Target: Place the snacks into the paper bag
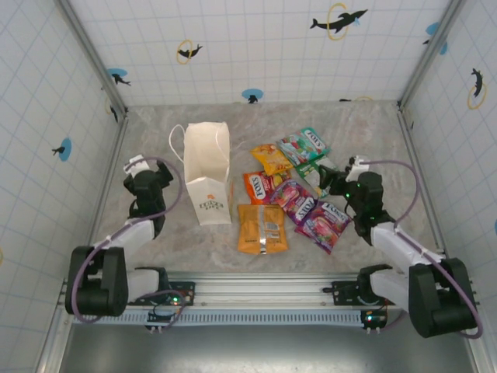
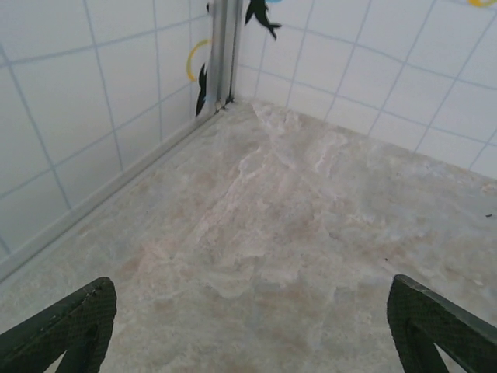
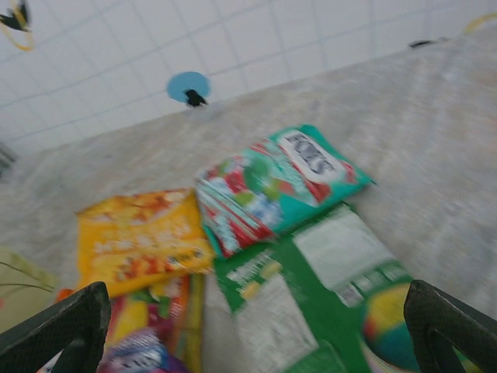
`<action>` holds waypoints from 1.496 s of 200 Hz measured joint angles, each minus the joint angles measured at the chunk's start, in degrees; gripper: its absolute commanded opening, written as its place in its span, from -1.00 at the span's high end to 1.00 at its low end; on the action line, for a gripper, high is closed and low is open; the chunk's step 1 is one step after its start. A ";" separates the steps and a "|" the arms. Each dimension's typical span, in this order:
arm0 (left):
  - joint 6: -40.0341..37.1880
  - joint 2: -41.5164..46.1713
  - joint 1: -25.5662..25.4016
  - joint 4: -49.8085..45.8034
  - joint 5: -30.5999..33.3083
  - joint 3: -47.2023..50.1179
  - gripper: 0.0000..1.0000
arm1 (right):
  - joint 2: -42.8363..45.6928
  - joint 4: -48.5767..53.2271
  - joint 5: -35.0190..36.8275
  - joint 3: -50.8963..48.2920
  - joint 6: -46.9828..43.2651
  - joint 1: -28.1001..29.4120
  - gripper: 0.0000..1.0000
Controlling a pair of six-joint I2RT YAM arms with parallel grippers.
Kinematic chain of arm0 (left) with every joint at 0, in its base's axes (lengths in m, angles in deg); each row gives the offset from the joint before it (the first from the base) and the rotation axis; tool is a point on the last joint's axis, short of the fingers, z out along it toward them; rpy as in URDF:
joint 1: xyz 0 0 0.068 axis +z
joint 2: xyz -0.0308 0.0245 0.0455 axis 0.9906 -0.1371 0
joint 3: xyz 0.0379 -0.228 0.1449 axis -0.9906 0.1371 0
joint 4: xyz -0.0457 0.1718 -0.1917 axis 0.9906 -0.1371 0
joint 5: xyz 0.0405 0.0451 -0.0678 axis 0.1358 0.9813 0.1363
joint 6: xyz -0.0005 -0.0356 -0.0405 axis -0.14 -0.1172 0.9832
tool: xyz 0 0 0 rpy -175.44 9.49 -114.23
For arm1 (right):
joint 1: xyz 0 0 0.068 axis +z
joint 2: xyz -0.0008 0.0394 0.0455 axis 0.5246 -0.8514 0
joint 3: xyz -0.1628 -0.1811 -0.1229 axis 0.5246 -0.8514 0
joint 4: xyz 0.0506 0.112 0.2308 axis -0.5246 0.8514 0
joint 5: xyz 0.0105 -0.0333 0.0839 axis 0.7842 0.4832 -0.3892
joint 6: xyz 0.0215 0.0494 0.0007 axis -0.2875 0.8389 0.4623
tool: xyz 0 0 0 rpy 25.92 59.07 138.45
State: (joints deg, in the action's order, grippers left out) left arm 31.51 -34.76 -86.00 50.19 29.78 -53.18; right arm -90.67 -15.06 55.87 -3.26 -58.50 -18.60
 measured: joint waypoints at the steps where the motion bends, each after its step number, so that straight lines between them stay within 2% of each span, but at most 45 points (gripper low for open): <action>1: 0.17 0.28 0.00 -0.92 0.00 -0.33 -0.77 | -0.07 0.02 -0.04 0.15 0.00 0.09 -0.99; 33: 4.74 7.58 0.00 -19.85 -2.60 -9.35 -0.65 | -4.90 1.55 -2.10 6.23 2.21 2.01 -0.99; 62: 6.88 13.86 0.02 -33.59 -9.09 -18.80 -0.56 | -8.22 3.10 -5.31 9.01 2.51 4.66 -0.99; 130: 7.98 16.94 0.00 -55.34 -26.95 -29.77 -0.51 | -11.76 3.48 -10.95 12.96 2.64 5.81 -0.95; 156: 8.81 17.16 0.00 -60.17 -32.76 -33.70 -0.32 | -13.75 3.48 -12.85 14.78 2.99 6.10 -0.95; 191: 9.68 17.73 -0.22 -68.06 -33.57 -36.61 -0.30 | -15.89 1.44 -16.44 15.10 5.60 5.75 -0.92; 213: 10.27 18.73 -0.20 -70.95 -37.29 -36.72 -0.29 | -17.49 0.76 -18.64 15.87 7.15 5.62 -0.90; 264: 10.25 19.12 -0.20 -73.33 -48.26 -36.85 -0.23 | -18.29 -0.02 -21.00 16.79 8.37 5.62 -0.89; 299: 10.23 18.75 -0.20 -73.66 -51.06 -39.01 -0.17 | -18.29 0.00 -21.53 16.79 8.37 5.70 -0.87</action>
State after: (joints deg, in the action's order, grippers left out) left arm 41.74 -16.01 -86.20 -23.47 -21.27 -92.19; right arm -108.96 -15.06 34.34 13.52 -50.13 -12.90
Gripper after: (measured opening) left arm 0.607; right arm 0.935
